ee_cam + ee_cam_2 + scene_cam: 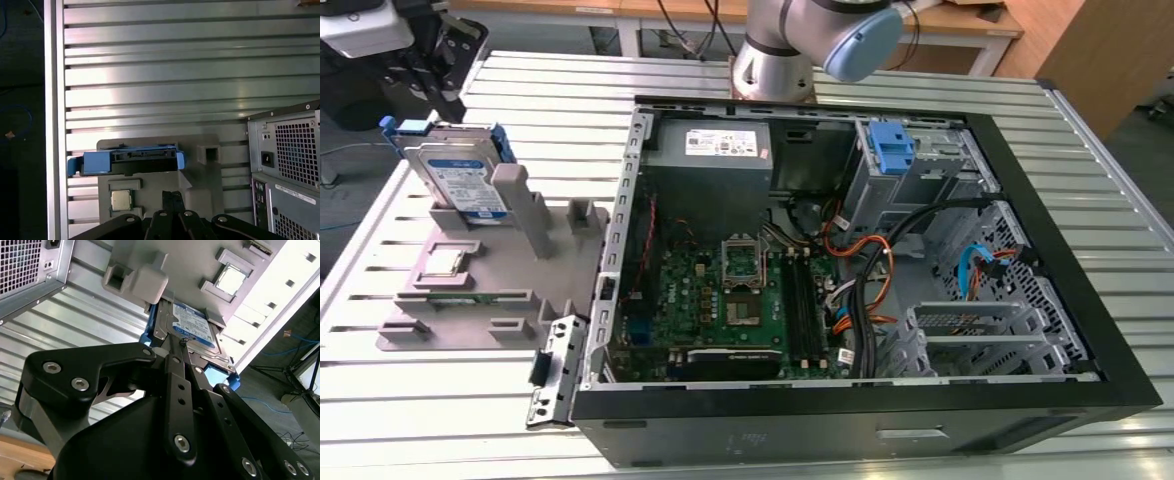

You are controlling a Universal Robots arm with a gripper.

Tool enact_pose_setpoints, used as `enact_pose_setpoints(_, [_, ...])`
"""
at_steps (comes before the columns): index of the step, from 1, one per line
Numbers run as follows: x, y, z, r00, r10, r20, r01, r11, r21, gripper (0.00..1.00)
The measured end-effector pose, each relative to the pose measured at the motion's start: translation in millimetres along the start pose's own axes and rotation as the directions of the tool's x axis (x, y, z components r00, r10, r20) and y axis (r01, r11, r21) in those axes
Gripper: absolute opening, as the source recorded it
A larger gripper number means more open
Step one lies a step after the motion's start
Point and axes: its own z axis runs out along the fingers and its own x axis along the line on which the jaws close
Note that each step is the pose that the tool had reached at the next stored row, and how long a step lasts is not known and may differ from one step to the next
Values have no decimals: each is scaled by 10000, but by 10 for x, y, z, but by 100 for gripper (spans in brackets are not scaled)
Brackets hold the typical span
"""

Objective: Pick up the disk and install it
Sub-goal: 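Reach for the disk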

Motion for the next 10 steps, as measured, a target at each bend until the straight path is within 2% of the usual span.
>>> enact_pose_setpoints(10, [151, 76, 66, 10000, 41, 3, -41, 10000, 1, 10])
